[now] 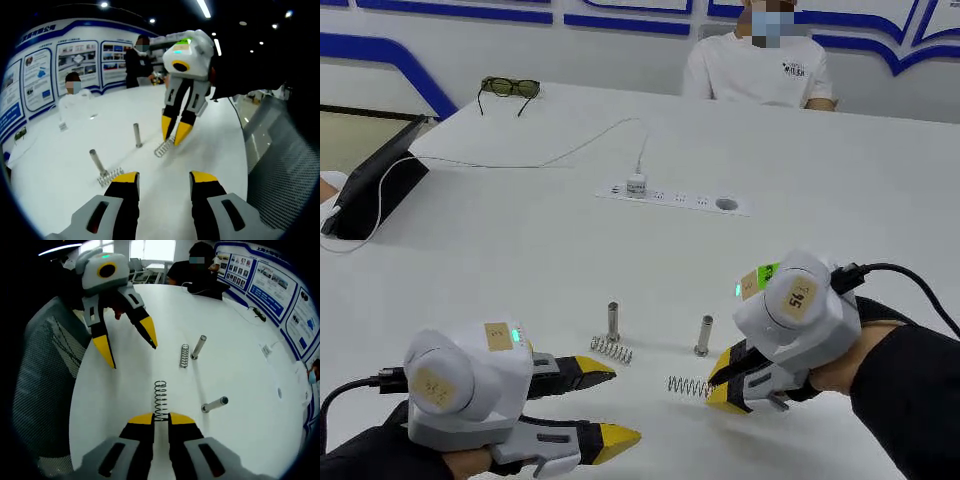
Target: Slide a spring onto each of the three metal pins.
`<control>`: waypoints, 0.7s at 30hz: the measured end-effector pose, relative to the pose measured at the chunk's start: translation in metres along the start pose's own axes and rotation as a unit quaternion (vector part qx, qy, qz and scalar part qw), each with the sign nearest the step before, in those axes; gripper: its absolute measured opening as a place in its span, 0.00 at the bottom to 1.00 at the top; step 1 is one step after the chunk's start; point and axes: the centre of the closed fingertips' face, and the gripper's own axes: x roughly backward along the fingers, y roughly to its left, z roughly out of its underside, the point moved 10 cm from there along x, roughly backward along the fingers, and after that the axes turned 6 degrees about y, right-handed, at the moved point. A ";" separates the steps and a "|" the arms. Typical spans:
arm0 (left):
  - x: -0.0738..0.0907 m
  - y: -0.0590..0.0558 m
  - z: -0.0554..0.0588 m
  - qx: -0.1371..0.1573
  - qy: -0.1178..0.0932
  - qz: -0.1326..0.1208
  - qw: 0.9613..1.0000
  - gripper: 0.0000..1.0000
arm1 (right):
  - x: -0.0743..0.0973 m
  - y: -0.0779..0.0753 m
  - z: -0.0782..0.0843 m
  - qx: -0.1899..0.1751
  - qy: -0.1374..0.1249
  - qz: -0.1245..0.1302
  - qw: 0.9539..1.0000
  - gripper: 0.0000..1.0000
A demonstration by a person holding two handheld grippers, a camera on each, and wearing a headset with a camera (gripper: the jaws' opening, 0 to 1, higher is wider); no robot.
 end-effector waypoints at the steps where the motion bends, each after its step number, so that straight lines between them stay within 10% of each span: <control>1: -0.001 -0.001 -0.001 -0.002 0.001 0.002 1.000 0.41 | 0.001 0.002 -0.001 0.005 -0.001 -0.001 1.000 0.12; 21: -0.009 -0.011 -0.013 -0.037 0.003 0.026 0.999 0.29 | 0.004 0.024 -0.026 0.079 -0.017 -0.029 0.996 0.12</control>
